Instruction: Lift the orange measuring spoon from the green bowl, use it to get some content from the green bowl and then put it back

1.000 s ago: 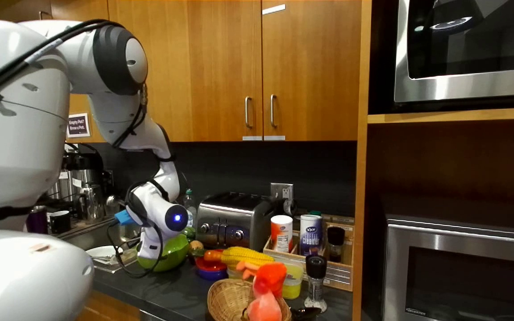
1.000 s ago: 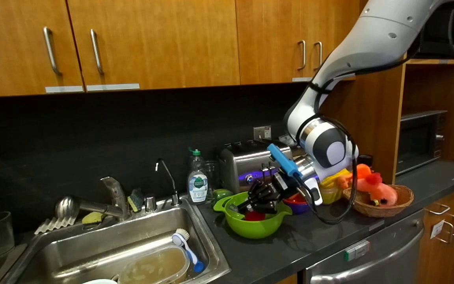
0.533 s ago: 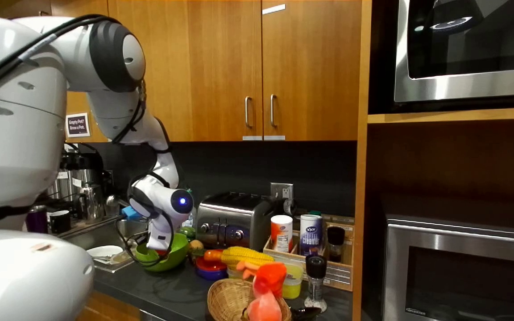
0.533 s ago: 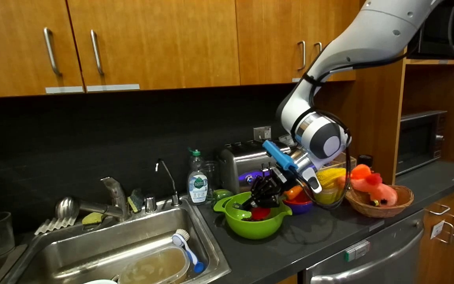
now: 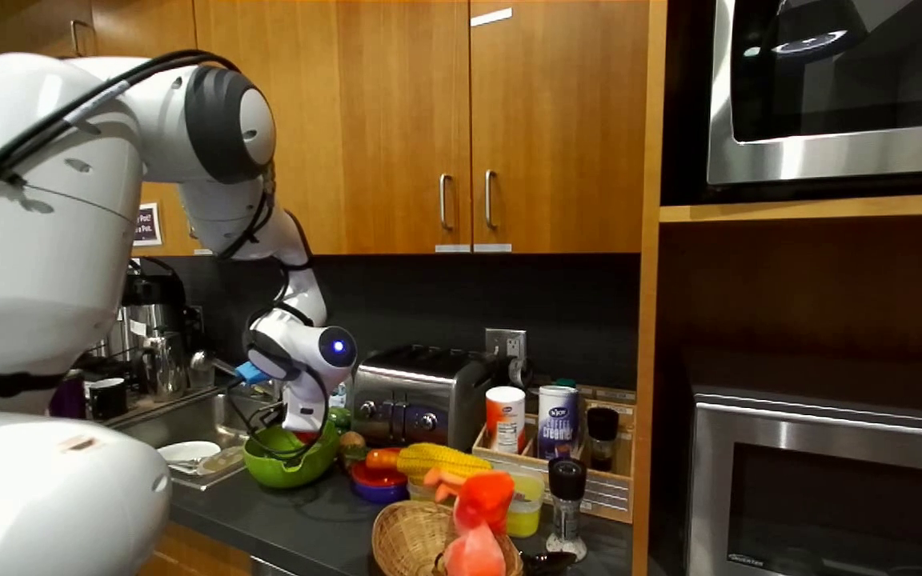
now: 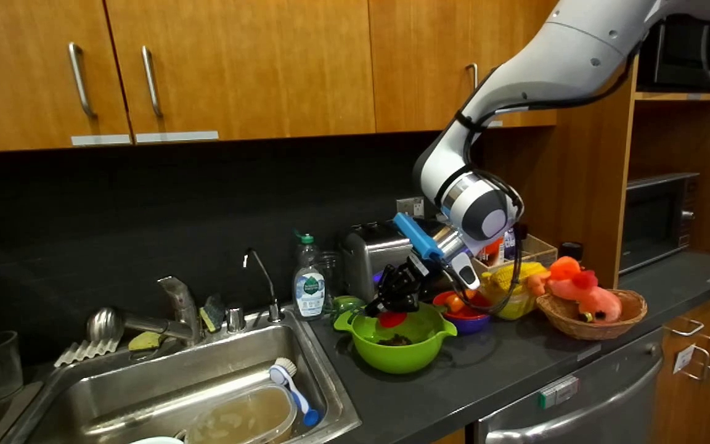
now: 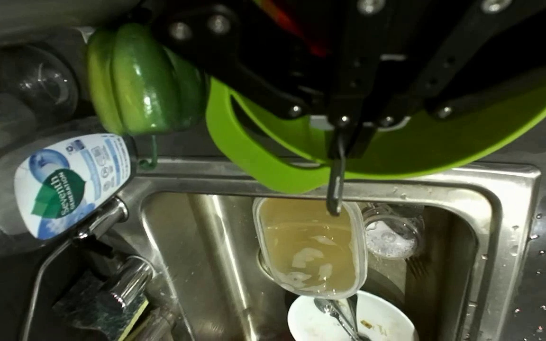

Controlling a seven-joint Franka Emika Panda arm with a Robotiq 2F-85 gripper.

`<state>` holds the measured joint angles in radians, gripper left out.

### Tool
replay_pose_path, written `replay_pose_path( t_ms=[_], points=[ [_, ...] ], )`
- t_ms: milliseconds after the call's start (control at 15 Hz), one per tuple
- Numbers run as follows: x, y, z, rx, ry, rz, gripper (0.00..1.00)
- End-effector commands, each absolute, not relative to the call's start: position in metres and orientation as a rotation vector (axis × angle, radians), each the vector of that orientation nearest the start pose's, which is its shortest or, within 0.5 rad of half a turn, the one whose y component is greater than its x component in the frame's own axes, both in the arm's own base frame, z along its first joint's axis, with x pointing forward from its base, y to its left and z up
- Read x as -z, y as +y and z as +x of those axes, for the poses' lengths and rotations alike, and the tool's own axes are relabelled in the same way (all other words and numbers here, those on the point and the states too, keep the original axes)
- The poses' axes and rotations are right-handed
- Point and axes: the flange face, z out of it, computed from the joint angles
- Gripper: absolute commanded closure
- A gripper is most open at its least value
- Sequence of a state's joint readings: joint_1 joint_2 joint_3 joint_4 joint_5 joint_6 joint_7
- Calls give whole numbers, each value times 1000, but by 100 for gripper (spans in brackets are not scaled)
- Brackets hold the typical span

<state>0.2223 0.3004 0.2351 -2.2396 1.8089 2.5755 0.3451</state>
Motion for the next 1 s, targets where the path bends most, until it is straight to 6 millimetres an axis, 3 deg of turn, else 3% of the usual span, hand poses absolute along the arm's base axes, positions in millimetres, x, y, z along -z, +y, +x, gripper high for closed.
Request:
replay_pose_path(
  t_ms=[0,333,933],
  points=[
    [-221,232,507,-467,1522,-1595,99],
    [-204,237,516,-512,1512,-1577,99],
    [-177,236,505,-593,1533,-1569,99]
  ],
)
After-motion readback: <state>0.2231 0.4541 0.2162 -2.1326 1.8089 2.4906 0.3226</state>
